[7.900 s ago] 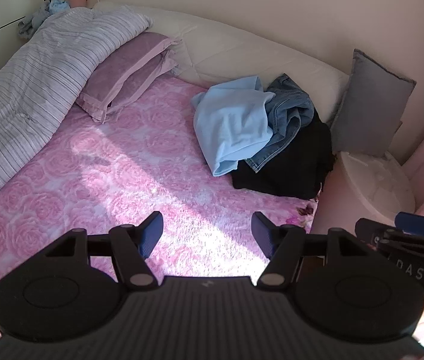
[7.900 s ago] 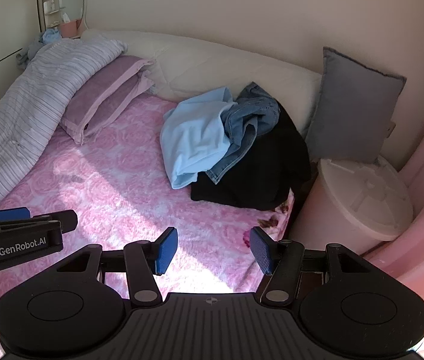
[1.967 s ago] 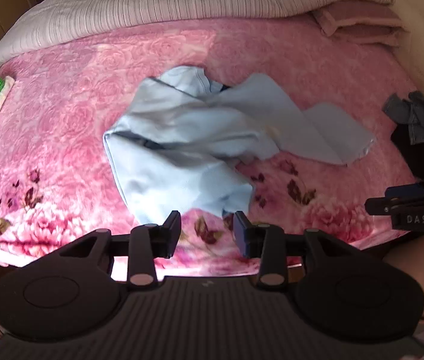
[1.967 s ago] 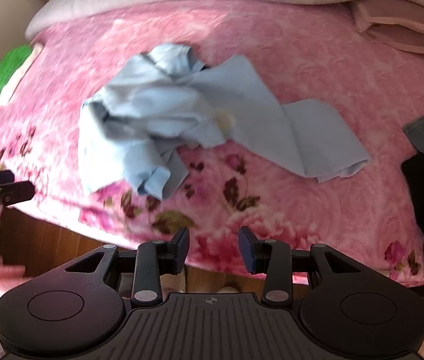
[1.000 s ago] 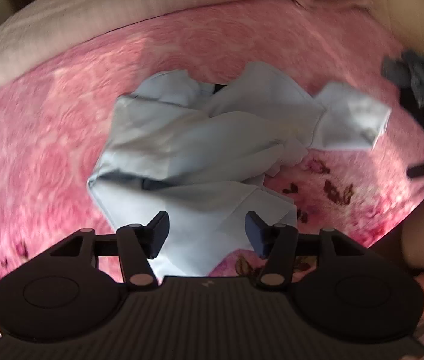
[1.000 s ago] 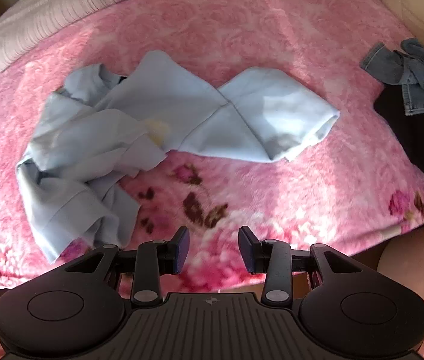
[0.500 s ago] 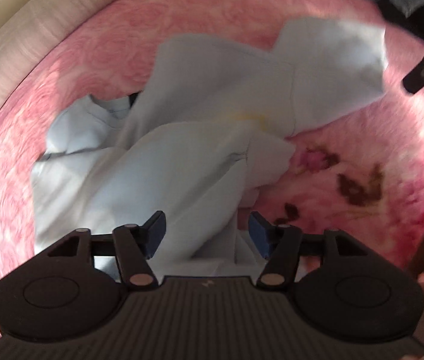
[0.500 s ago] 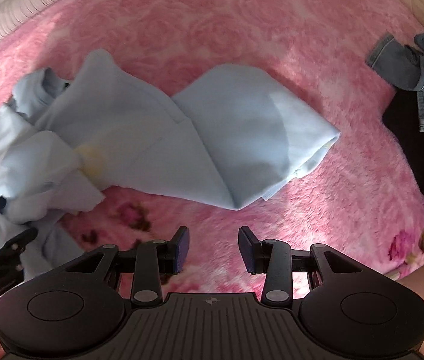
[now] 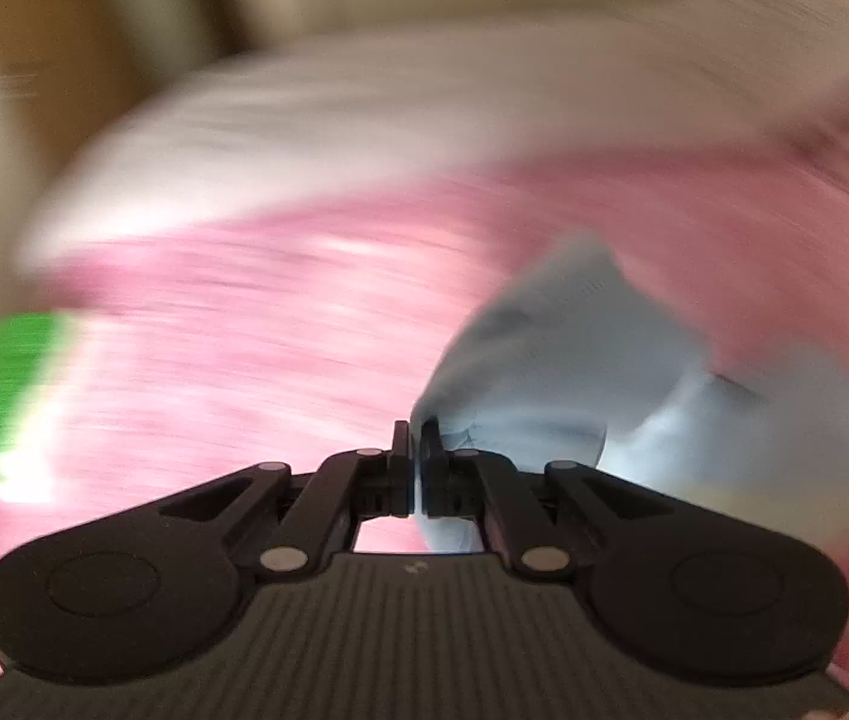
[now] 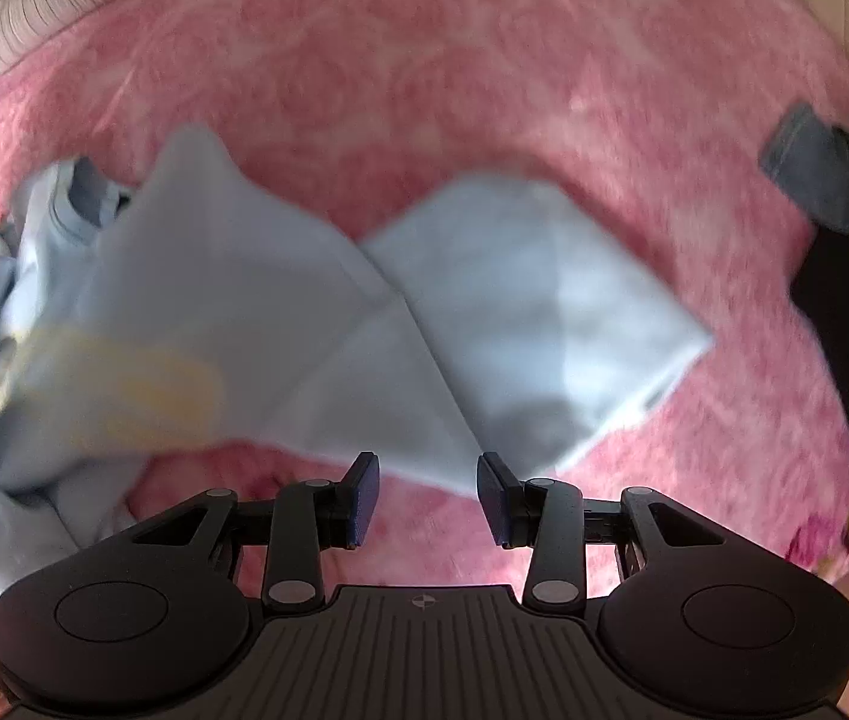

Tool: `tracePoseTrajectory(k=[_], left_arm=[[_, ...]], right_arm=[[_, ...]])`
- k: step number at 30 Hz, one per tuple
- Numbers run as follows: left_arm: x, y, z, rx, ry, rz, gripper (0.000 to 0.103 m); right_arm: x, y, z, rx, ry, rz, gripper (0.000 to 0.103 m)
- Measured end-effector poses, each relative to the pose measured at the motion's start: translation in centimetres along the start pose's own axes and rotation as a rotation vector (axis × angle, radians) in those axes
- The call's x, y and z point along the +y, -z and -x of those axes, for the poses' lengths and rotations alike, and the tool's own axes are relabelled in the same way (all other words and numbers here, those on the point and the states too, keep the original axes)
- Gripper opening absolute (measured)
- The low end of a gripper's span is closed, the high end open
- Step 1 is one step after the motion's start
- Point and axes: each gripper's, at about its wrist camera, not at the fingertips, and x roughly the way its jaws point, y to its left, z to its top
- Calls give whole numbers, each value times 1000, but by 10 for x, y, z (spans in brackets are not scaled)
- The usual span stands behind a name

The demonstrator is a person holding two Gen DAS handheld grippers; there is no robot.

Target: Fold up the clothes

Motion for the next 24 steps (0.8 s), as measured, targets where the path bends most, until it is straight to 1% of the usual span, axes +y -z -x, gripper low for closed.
tracePoseTrajectory(k=[2, 3, 4, 5, 6, 7, 8, 9, 11, 13, 15, 17, 20, 21, 24], left_arm=[[65, -8, -19, 9, -183, 44, 7], [92, -7, -30, 44, -261, 60, 11], [117, -4, -43, 91, -335, 75, 12], [136, 1, -51, 129, -376, 93, 12], [146, 8, -55, 155, -367, 112, 15], [153, 16, -59, 177, -342, 131, 22], [155, 24, -62, 196, -308, 146, 27], [152, 31, -66, 212, -259, 156, 32], [131, 46, -79, 240, -109, 152, 33], [97, 53, -101, 278, 62, 104, 33], [56, 54, -127, 301, 234, 31, 33], [13, 46, -151, 293, 367, -78, 33], [-51, 28, -180, 228, 497, -296, 36], [-65, 23, -189, 214, 515, -352, 37], [-96, 11, -215, 187, 540, -499, 38]], right_arm=[[10, -11, 3, -21, 6, 3, 40], [15, -14, 2, -30, 8, 10, 40], [20, -18, 1, -38, 11, 17, 40], [25, -21, 0, -44, 10, 24, 40], [29, -23, -1, -49, 10, 32, 40], [33, -25, -3, -55, 6, 41, 40], [34, -26, -5, -64, 1, 48, 40], [36, -28, -7, -73, -5, 55, 40], [37, -30, -14, -84, -12, 60, 40], [34, -35, -22, -90, -17, 60, 40], [31, -39, -30, -93, -14, 59, 40], [26, -45, -40, -91, -29, 62, 42], [20, -51, -54, -93, -34, 66, 48], [19, -52, -56, -99, -34, 71, 49], [17, -57, -68, -114, -43, 103, 52]])
